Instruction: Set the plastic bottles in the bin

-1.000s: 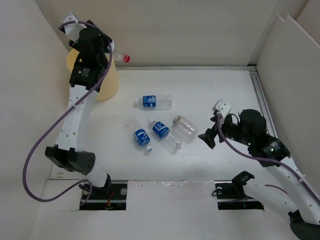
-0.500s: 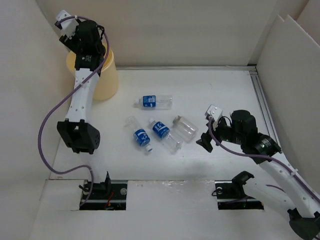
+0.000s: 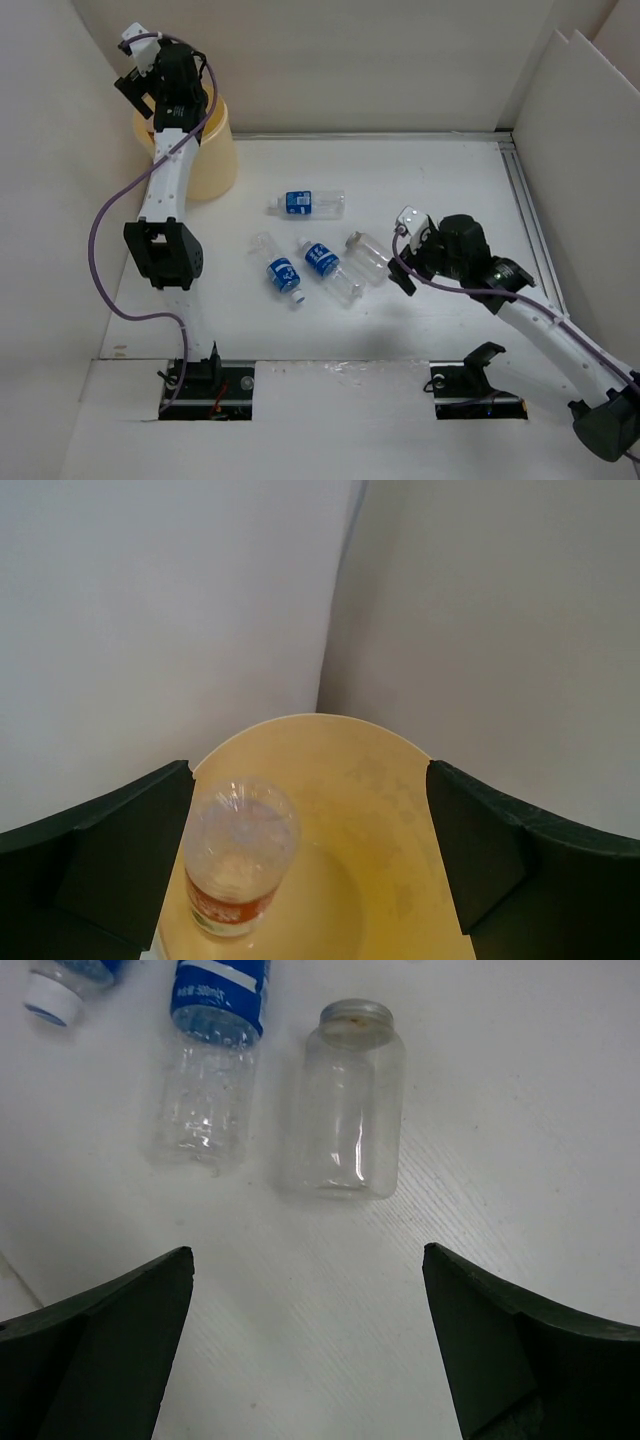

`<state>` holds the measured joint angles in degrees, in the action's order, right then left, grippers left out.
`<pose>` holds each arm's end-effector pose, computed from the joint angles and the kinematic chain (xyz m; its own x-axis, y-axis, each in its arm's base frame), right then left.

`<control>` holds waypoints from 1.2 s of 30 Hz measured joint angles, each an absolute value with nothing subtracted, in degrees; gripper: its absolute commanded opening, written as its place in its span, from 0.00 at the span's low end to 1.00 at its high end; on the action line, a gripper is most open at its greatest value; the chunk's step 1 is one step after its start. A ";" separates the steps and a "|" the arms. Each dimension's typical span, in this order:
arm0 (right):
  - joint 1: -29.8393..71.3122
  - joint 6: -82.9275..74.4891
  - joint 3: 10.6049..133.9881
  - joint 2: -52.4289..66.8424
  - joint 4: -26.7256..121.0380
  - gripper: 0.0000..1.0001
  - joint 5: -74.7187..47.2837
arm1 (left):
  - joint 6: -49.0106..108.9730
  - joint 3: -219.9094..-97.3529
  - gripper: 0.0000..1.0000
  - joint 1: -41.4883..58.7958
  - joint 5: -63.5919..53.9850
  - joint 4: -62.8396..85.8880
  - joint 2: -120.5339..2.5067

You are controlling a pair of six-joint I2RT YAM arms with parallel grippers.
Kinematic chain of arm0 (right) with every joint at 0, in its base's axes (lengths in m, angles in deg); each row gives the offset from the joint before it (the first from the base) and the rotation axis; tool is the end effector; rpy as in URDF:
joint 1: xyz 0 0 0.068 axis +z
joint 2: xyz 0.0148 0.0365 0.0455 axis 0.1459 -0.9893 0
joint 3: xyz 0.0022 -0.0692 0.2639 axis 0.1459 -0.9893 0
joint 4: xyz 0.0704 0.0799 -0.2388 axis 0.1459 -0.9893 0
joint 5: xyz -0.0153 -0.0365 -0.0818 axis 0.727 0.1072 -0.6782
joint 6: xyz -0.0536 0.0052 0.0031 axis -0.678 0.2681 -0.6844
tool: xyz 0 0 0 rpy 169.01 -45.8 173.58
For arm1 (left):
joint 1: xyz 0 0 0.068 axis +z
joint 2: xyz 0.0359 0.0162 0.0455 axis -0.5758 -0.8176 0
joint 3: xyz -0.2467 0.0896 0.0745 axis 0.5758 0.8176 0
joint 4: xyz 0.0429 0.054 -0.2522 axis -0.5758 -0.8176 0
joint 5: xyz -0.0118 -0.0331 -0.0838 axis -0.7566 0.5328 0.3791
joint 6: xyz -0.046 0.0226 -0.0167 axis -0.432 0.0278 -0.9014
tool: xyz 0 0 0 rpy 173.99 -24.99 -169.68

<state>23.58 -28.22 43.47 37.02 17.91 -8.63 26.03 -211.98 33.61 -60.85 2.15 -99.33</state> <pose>0.1599 0.1091 0.2988 -0.2585 -0.5012 -0.8258 -0.7822 0.6103 -0.1255 0.4641 0.0140 0.4564 0.2355 -0.1863 -0.9538 -0.6834 0.6661 -0.2989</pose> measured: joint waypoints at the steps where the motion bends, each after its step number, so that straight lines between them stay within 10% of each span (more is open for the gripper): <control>1: 23.58 -28.27 42.92 36.17 18.39 1.00 -9.15 | 26.12 -211.98 1.00 33.61 -60.51 1.96 -98.89; 8: 23.55 -29.69 46.33 26.77 18.17 1.00 -16.10 | 22.38 -208.06 1.00 33.77 -42.87 -5.02 -87.29; 18: 23.42 -29.80 51.49 14.82 22.21 1.00 -16.32 | 16.44 -167.93 1.00 24.32 -12.79 -4.08 -51.18; 36: 22.74 -27.77 50.27 -4.03 33.14 0.84 -13.74 | 14.88 -151.74 1.00 18.36 -6.34 -11.53 -32.32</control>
